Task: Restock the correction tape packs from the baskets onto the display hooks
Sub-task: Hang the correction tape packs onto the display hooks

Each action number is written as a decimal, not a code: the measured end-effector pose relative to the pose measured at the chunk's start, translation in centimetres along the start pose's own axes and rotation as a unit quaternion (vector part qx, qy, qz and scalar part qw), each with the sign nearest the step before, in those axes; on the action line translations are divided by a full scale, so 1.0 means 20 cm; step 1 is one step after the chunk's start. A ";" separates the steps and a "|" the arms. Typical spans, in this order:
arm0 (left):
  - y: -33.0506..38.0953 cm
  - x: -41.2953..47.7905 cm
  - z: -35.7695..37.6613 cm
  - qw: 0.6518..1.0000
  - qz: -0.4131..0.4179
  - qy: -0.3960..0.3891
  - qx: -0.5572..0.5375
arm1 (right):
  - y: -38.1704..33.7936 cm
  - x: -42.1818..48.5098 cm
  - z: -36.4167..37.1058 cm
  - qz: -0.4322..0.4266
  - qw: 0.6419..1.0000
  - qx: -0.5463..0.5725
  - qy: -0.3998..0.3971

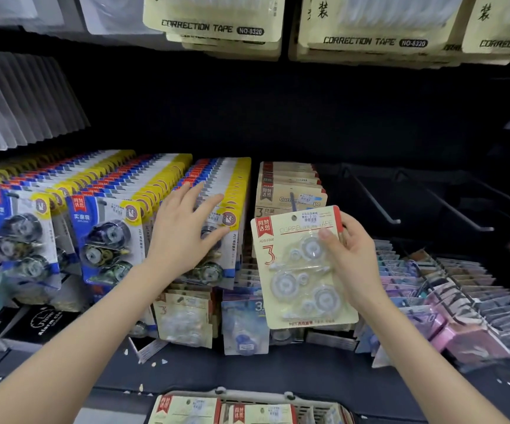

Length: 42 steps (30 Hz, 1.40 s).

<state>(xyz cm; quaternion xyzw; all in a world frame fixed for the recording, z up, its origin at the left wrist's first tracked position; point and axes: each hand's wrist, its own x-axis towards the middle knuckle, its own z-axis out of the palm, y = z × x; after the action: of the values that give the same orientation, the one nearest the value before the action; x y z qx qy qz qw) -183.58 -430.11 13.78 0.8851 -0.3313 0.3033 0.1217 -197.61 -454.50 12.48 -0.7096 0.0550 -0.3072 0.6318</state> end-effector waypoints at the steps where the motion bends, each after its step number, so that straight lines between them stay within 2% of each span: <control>1: -0.01 0.01 0.02 1.000 0.007 -0.021 0.013 | 0.00 0.00 0.00 -0.004 1.000 -0.005 0.008; 4: -0.02 0.02 0.06 0.998 0.017 -0.042 0.038 | 0.02 0.00 -0.02 -0.023 0.999 -0.025 0.027; 13: -0.03 0.02 0.10 0.999 0.030 0.014 0.044 | 0.00 0.01 0.04 -0.056 0.996 -0.066 0.027; 16: -0.04 0.01 0.10 0.998 0.031 0.021 0.044 | 0.00 0.00 0.05 -0.047 0.997 -0.059 0.029; 20: -0.04 0.01 0.11 0.998 0.035 0.025 0.045 | 0.01 -0.01 0.03 -0.002 0.999 0.003 0.049; 28: -0.05 0.01 0.14 0.997 0.041 0.046 0.055 | 0.12 0.11 0.05 0.030 0.998 0.025 0.047; 34: -0.06 0.01 0.15 0.996 0.046 0.057 0.052 | 0.23 0.25 0.13 0.036 0.994 0.023 0.100; 42: -0.06 0.01 0.16 0.996 0.048 0.057 0.056 | 0.28 0.32 0.13 0.018 0.990 -0.070 0.122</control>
<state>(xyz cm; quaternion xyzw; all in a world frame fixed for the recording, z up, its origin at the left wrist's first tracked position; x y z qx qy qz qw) -181.35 -430.62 11.38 0.8548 -0.3483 0.3770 0.0765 -189.31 -456.39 9.54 -0.7080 0.1658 -0.3760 0.5744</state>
